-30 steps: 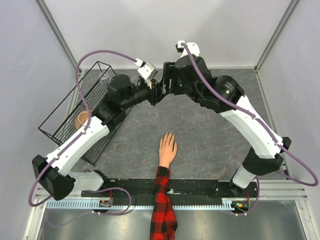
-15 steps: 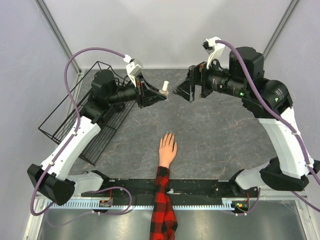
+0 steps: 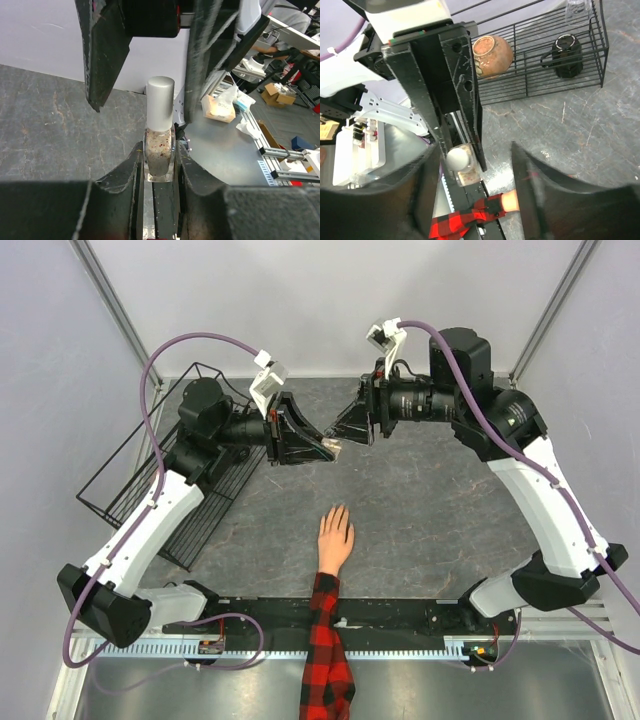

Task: Paint the nails

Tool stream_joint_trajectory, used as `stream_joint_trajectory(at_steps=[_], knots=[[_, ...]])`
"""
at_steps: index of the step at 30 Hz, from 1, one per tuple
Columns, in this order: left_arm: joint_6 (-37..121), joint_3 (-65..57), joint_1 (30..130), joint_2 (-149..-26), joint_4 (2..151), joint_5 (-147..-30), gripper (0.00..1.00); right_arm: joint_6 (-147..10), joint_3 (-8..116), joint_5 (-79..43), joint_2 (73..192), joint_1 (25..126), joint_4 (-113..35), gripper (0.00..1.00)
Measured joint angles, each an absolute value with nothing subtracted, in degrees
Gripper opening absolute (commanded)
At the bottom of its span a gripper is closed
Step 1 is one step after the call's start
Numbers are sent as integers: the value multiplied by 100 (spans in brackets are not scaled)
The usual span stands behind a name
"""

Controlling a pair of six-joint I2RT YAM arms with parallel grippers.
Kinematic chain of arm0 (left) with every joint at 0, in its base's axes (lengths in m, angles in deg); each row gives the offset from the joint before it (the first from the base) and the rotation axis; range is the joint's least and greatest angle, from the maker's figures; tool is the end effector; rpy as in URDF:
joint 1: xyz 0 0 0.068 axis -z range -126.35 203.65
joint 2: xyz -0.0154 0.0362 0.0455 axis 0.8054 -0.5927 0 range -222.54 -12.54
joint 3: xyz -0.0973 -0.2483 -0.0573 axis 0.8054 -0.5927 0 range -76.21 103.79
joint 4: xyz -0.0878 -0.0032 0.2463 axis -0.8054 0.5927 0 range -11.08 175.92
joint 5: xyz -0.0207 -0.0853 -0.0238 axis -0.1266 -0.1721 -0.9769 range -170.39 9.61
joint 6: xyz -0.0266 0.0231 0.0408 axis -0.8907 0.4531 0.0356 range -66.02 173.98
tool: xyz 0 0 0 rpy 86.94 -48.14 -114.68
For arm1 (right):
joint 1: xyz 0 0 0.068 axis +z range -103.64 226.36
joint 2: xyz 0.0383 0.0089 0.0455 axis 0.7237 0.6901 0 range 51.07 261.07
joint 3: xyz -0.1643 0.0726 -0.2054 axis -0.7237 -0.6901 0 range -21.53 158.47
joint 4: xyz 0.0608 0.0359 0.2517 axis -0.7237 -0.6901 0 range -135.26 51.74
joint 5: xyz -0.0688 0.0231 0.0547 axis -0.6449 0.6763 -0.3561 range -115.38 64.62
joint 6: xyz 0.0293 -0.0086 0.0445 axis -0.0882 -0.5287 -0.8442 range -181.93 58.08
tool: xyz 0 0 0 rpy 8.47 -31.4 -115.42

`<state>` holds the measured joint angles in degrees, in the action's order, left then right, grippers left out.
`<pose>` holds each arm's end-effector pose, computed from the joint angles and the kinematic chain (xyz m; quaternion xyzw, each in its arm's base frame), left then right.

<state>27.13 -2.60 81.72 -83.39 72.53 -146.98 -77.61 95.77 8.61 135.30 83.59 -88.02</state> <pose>0.2161 -0.1523 0.4486 0.4236 0.5376 -0.6093 0.4004 0.1990 0.1762 0.5304 -0.3148 0.7211 0.4643 0.4066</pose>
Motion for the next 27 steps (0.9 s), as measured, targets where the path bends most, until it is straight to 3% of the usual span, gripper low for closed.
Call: stream_joint_trajectory(at_steps=[4,10,13,17,22,27], knots=[[2663,-260,8172,-8337,7187,-14794,2,-7767,9516,982,13558,8357,-8762,42],[2731,-228,8161,-8339,7338,-14543,2,-7798,9446,1076,13556,8405,-8572,1],[2971,-86,8164,-8343,7777,-14222,2,-7732,9409,604,13556,8541,-8491,0],[3544,273,8314,-8345,8649,-13284,2,-7625,9597,-1051,13633,9074,-8535,0],[4936,684,9510,-8409,9200,-10027,2,-8167,10888,-4463,14313,9942,-9508,0],[5421,653,10220,-8708,8940,-8248,2,-8906,11065,-5975,14570,10119,-9938,0]])
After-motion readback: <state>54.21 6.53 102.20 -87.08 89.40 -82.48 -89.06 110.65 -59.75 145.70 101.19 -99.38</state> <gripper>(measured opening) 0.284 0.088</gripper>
